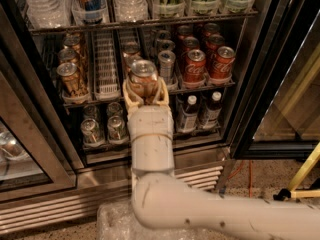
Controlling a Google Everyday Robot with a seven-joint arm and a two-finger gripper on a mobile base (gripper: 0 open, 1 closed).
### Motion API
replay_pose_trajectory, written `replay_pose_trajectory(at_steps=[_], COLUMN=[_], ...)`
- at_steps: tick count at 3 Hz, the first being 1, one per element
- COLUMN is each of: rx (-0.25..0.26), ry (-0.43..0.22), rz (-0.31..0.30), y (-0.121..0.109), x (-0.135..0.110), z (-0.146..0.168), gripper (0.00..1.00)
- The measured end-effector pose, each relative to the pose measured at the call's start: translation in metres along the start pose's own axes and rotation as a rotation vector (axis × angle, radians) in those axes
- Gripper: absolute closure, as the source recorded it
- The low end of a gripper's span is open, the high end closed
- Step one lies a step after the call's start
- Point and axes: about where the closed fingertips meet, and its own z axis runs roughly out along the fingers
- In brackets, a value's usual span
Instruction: Pick orange can from middle shelf of fridge
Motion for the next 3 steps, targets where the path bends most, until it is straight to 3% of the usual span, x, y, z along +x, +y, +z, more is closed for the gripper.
replay_pose_trajectory(at_steps=[1, 2, 3], rx=[0.027, 0.009, -0.008], ry=[0.016, 0.024, 0.015], rz=[0.021, 0.008, 0.000], y=[-0.015, -0.014, -0.011], x=[-0.017, -0.020, -0.027], z=[-0.067, -0.126, -0.159], gripper=[1.00, 1.00, 1.00])
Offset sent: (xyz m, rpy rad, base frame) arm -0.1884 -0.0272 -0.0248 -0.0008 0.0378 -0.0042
